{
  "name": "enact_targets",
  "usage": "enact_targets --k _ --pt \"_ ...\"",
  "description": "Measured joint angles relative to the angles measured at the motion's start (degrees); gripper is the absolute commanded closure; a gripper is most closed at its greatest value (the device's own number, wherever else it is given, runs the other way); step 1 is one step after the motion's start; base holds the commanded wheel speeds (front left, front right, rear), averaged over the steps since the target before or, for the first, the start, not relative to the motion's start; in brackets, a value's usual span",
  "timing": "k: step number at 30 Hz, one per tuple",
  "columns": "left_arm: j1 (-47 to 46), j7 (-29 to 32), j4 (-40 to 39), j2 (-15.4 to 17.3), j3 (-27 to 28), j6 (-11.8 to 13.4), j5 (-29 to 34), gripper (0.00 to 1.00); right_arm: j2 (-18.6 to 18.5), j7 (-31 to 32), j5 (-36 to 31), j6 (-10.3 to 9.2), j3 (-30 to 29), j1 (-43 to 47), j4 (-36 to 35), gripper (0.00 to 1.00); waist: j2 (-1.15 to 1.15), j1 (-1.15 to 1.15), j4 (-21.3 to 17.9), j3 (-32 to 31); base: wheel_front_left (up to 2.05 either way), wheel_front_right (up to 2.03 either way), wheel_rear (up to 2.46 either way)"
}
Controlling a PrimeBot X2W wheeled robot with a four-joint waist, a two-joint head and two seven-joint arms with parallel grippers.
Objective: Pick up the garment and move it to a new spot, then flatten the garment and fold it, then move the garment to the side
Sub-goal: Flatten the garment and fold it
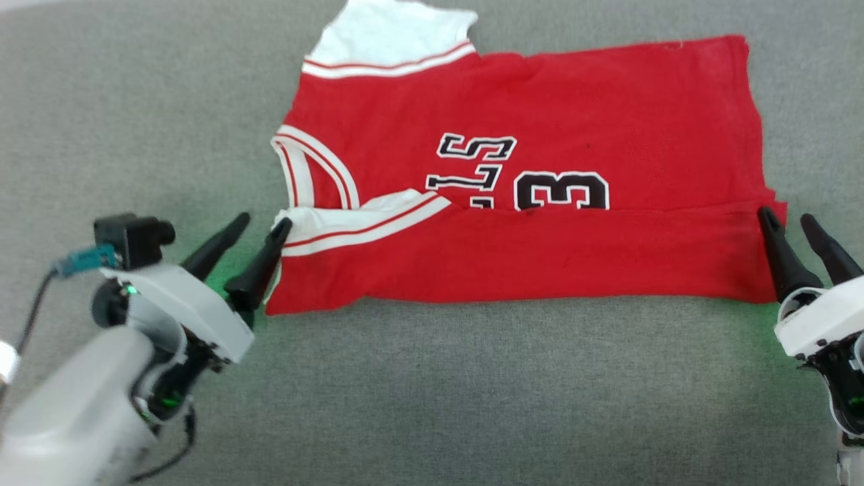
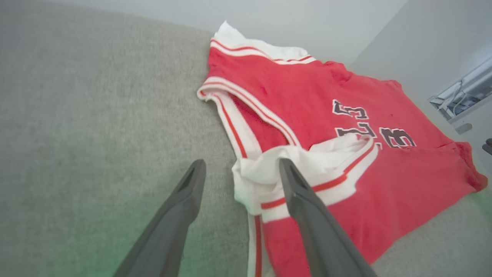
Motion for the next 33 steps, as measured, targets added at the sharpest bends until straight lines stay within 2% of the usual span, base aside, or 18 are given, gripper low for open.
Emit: enact_targets --k 4,9,14,18,21,26,33 --pt "-3.2 6.8 -1.2 4.5 -2.1 0.0 0.9 0.0 -0.2 -0.4 0.4 0.0 -0.6 1.7 -3.0 0.0 0.0 0.0 0.3 -2.7 0.0 0.0 0.0" --pt "-7.5 19.7 -5.6 8.7 -4.4 2.5 1.2 0.0 -0.5 0.1 0.9 0.0 -1.4 3.3 -6.6 0.0 0.0 0.0 0.8 -5.8 0.0 0.0 0.0" --pt "-9.2 37.0 -10.5 10.6 -7.0 6.2 -4.6 0.0 0.4 0.9 0.9 0.0 -2.0 5.0 -9.5 0.0 0.0 0.0 1.0 -7.6 0.0 0.0 0.0" --pt "-9.2 48.3 -13.1 11.4 -9.2 7.3 -9.5 0.0 1.2 1.2 0.8 0.0 -1.8 5.2 -10.7 0.0 0.0 0.0 0.4 -7.1 0.0 0.0 0.0" --pt "-9.7 50.9 -12.7 11.3 -9.6 7.9 -10.9 0.0 1.7 1.5 0.7 0.0 -1.4 5.2 -11.0 0.0 0.0 0.0 -0.3 -6.3 0.0 0.0 0.0" --pt "-10.0 50.5 -9.0 8.9 -8.9 8.0 -12.6 0.0 2.3 1.7 0.4 0.0 -1.1 4.9 -11.6 0.0 0.0 0.0 -1.9 -4.8 0.0 0.0 0.0" --pt "-9.8 49.6 -2.3 7.5 -8.6 5.2 -13.8 0.0 2.7 2.2 -0.1 0.0 -0.8 4.5 -12.2 0.0 0.0 0.0 -4.4 -2.8 0.0 0.0 0.0"
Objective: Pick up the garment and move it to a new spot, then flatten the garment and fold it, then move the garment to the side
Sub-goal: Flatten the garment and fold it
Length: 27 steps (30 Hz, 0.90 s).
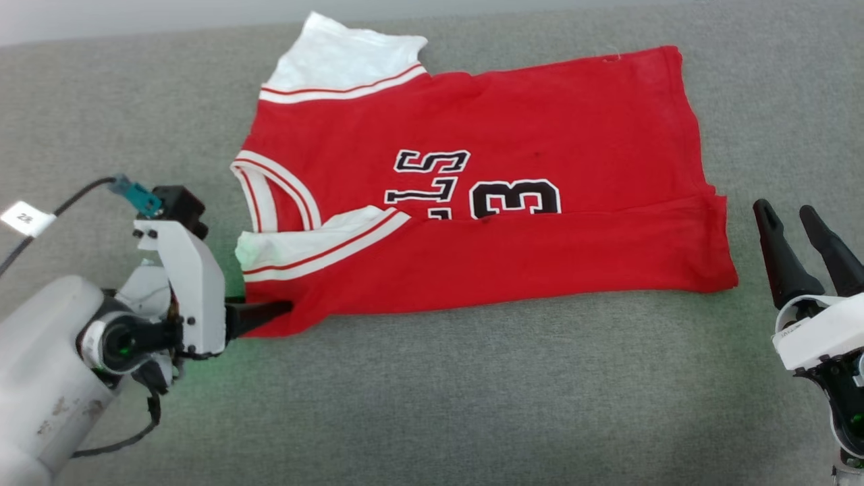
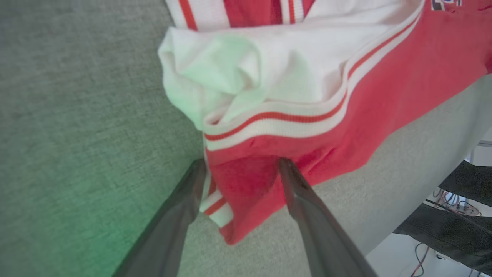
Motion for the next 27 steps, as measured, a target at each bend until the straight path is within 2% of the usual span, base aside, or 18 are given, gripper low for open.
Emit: enact_targets --k 4,5,6,7,8,12,19,24,27 --pt "0.1 0.3 2.5 -0.6 0.5 -1.5 -1.3 0.0 0.1 0.5 -0.1 0.0 0.2 -0.1 -0.6 0.0 0.0 0.0 -1.1 1.0 0.0 0.0 0.0" --pt "0.1 0.4 2.9 -0.7 0.6 -1.9 -1.6 0.21 0.0 0.9 -0.2 0.0 0.2 -0.2 -0.7 0.0 0.0 0.0 -1.3 1.2 0.0 0.0 0.0" --pt "0.0 0.6 3.2 -0.7 0.7 -2.3 -1.9 0.54 -0.1 1.3 -0.3 0.0 0.3 -0.2 -0.8 0.0 0.0 0.0 -1.4 1.4 0.0 0.0 0.0" --pt "0.0 0.7 3.5 -0.6 0.7 -2.8 -1.9 0.8 -0.3 1.9 -0.5 0.0 0.4 -0.4 -0.9 0.0 0.0 0.0 -1.5 1.5 0.0 0.0 0.0" --pt "-0.1 0.7 3.8 -0.6 0.7 -3.1 -1.9 1.0 -0.6 2.7 -0.6 0.0 0.7 -0.5 -0.9 0.0 0.0 0.0 -1.6 1.6 0.0 0.0 0.0" --pt "-0.2 0.4 4.9 -1.4 0.7 -3.8 -1.9 1.0 -3.9 8.6 -2.8 0.0 3.5 -0.5 -1.0 0.0 0.0 0.0 -1.3 1.5 0.0 0.0 0.0" --pt "-0.6 -0.1 5.1 -1.7 0.3 -4.8 -1.4 1.0 -12.5 24.9 -6.9 0.0 10.9 -2.5 -0.9 0.0 0.0 0.0 -0.9 1.6 0.0 0.0 0.0" --pt "-1.4 -0.1 4.4 -1.9 0.1 -4.9 -1.0 1.0 -12.9 34.0 -7.2 0.01 12.7 -8.5 3.0 0.0 0.0 0.0 -0.4 2.3 0.0 0.0 0.0" --pt "-1.9 -0.2 4.1 -2.1 0.2 -5.1 -0.8 1.0 -12.6 35.7 -7.7 0.01 12.6 -12.3 6.6 0.0 0.0 0.0 -0.1 3.0 0.0 0.0 0.0"
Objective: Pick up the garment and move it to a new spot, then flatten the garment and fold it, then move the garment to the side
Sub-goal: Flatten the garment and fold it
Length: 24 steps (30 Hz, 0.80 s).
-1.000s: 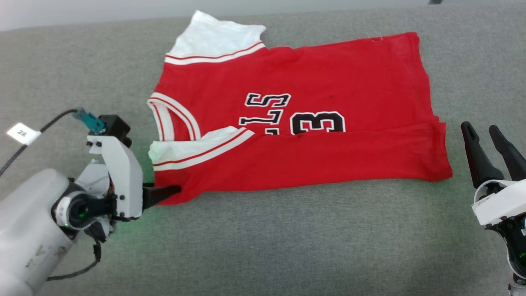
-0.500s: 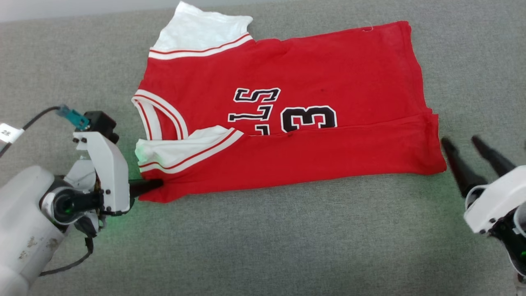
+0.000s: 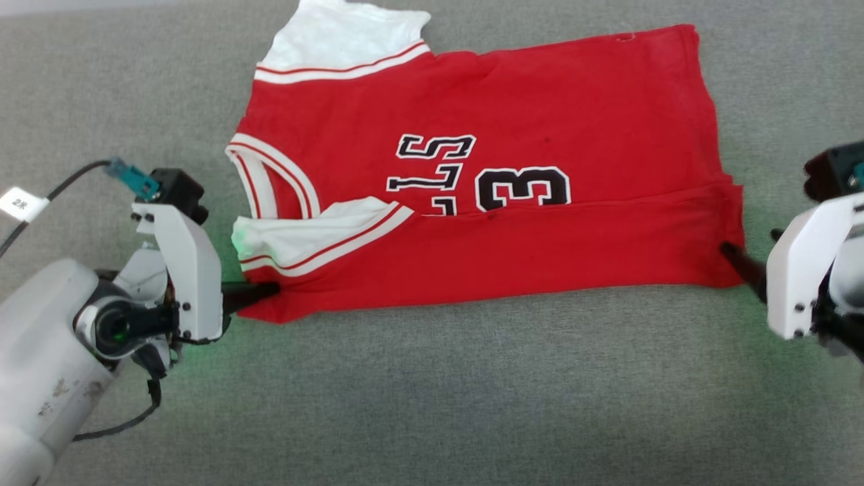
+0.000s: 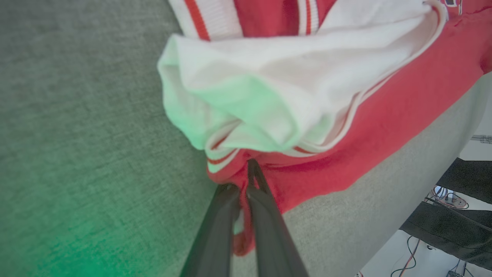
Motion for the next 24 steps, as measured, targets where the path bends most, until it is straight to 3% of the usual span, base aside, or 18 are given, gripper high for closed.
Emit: enact_targets --k 10,11,13,14,24 --pt "-1.4 -0.6 -0.4 -0.7 -0.1 -0.2 0.2 1.0 1.6 2.9 1.6 -0.01 -0.6 -4.1 10.1 0.02 0.0 0.0 1.0 1.5 0.0 0.0 0.0" --pt "-1.5 -0.6 -0.5 -0.8 -0.1 -0.2 0.3 1.0 1.4 2.8 1.6 -0.01 -0.2 -4.1 10.3 0.38 0.0 0.0 1.0 1.6 0.0 0.0 0.0" --pt "-1.6 -0.9 -0.6 -0.8 -0.2 -0.2 0.3 1.0 1.4 2.2 1.9 -0.01 0.2 -4.1 10.8 0.84 0.0 0.0 1.0 1.7 0.0 0.0 0.0" --pt "-1.6 -1.0 -0.7 -0.8 -0.2 -0.2 0.3 1.0 1.3 1.8 2.1 -0.01 0.5 -4.2 11.0 1.0 0.0 0.0 1.0 1.7 0.0 0.0 0.0" --pt "0.7 -4.7 -4.2 0.3 -0.1 -0.1 -0.2 1.0 0.5 -2.5 4.4 0.01 1.1 -3.6 12.2 1.0 0.0 0.0 1.2 -0.1 0.0 0.0 0.0"
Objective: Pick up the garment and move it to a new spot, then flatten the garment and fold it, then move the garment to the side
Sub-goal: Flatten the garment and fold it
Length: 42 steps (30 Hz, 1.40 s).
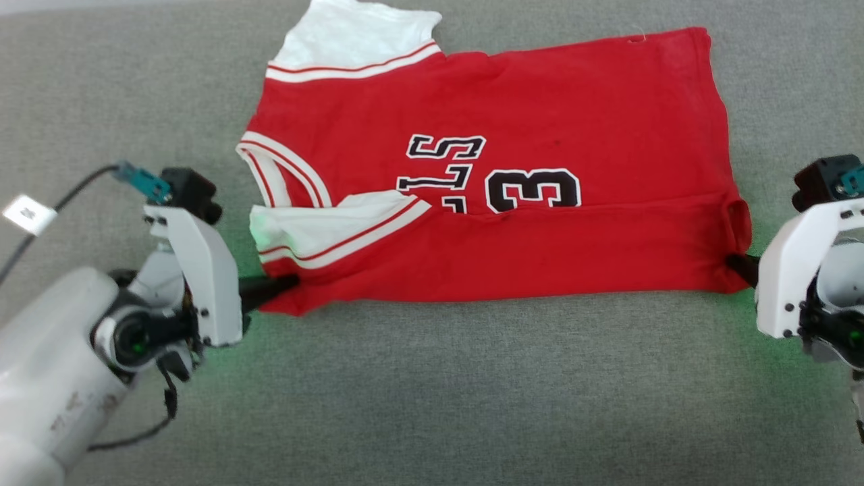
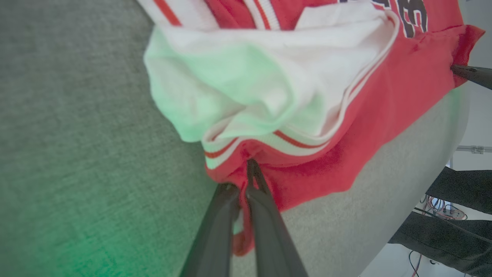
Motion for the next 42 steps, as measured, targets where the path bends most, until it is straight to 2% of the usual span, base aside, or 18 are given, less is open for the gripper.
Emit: enact_targets --k 6,14,20,26,27,28,29,30,36,42 --pt "3.3 -2.3 -4.3 1.9 -0.1 0.0 -0.2 1.0 -2.5 -0.3 1.9 -0.01 -0.2 4.1 -3.5 1.0 0.0 0.0 1.0 -1.4 0.0 0.0 0.0" --pt "9.4 -4.9 -12.2 6.7 -0.3 0.1 -0.8 1.0 -4.9 1.7 3.8 -0.01 -1.9 12.1 -11.9 1.0 0.0 0.0 1.9 -2.5 0.0 0.0 0.0" --pt "14.7 -7.4 -19.8 11.4 0.5 1.9 -2.9 1.0 -5.9 3.9 4.3 -0.01 -4.6 17.8 -17.2 1.0 0.0 0.0 2.0 -2.7 0.0 0.0 0.0" --pt "18.1 -10.2 -24.0 12.6 0.5 4.0 -3.3 1.0 -5.6 4.6 4.4 -0.01 -6.6 20.7 -20.0 1.0 0.0 0.0 2.3 -2.5 0.0 0.0 0.0" --pt "18.3 -11.0 -23.9 12.4 0.6 4.0 -3.3 0.84 -5.2 4.5 4.3 -0.01 -6.6 21.1 -20.2 0.98 0.0 0.0 2.3 -2.6 0.0 0.0 0.0" --pt "18.5 -11.7 -23.8 12.1 0.8 4.0 -3.2 0.5 -5.0 4.0 4.1 -0.01 -6.5 21.2 -20.4 0.76 0.0 0.0 2.4 -2.7 0.0 0.0 0.0" --pt "18.6 -12.3 -23.6 11.8 0.9 4.0 -3.2 0.03 -4.8 3.5 3.9 -0.01 -6.5 21.2 -20.6 0.45 0.0 0.0 2.4 -2.8 0.0 0.0 0.0" --pt "18.8 -12.9 -23.3 11.5 1.0 4.0 -3.2 0.0 -4.6 3.1 3.7 -0.01 -6.5 21.2 -20.8 0.02 0.0 0.0 2.4 -3.0 0.0 0.0 0.0" --pt "21.9 -20.8 -22.0 10.2 3.1 4.6 -2.8 0.0 -3.4 -2.3 2.6 -0.01 -9.5 22.4 -22.3 0.0 0.0 0.0 2.8 -4.7 0.0 0.0 0.0" --pt "27.8 -34.0 -21.6 8.4 6.1 8.1 -1.4 0.0 -0.3 -14.2 -1.2 -0.02 -12.0 23.4 -23.9 0.0 0.0 0.0 3.4 -6.7 0.0 0.0 0.0"
